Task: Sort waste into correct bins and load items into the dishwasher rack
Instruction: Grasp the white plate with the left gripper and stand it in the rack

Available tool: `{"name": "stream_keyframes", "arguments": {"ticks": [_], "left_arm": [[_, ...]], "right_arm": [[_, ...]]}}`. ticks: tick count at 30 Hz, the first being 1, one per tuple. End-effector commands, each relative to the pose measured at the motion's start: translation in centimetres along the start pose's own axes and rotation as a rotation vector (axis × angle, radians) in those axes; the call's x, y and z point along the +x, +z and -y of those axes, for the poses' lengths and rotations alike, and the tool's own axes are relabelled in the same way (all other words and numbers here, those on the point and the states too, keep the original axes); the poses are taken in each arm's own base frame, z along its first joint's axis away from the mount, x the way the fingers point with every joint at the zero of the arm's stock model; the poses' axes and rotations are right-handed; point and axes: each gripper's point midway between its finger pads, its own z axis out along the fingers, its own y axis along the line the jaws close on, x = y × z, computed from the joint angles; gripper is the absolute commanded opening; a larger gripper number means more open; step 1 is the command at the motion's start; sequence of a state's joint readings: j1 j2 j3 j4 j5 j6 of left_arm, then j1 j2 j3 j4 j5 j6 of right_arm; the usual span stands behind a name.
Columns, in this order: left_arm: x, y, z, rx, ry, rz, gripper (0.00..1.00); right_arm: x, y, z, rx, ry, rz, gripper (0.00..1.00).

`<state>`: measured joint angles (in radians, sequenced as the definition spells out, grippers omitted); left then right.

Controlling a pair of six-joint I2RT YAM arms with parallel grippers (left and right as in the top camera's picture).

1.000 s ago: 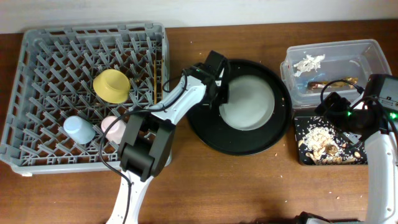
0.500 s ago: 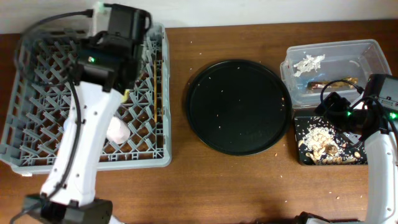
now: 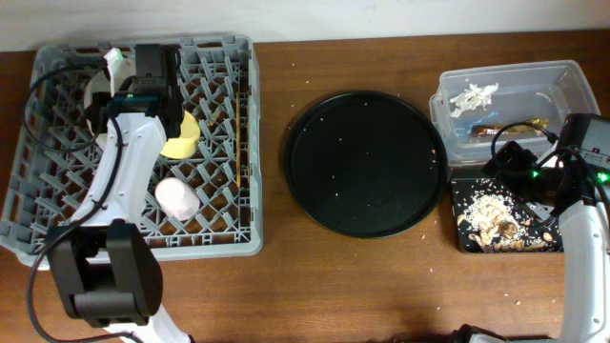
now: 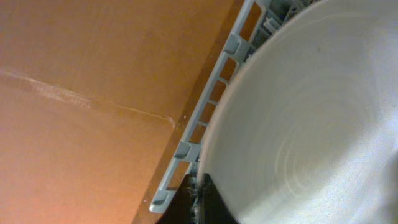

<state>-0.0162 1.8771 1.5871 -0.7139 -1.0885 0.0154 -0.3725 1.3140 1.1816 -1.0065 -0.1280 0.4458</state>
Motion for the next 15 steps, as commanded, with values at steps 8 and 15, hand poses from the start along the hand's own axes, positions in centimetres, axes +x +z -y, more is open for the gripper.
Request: {"name": "stream_keyframes", "arguments": {"ticks": [8, 15], "left_arm": [[3.1, -18.7, -2.7, 0.995, -0.108, 0.130, 0.99], [9.7, -30.9, -11.5, 1.336, -0.096, 0.421, 0.99]], "right_arm": [[-0.3, -0.2, 0.1, 0.009, 0.009, 0.013, 0.99], [-0.3, -0.2, 0.1, 0.009, 0.009, 0.013, 0.98]]}}
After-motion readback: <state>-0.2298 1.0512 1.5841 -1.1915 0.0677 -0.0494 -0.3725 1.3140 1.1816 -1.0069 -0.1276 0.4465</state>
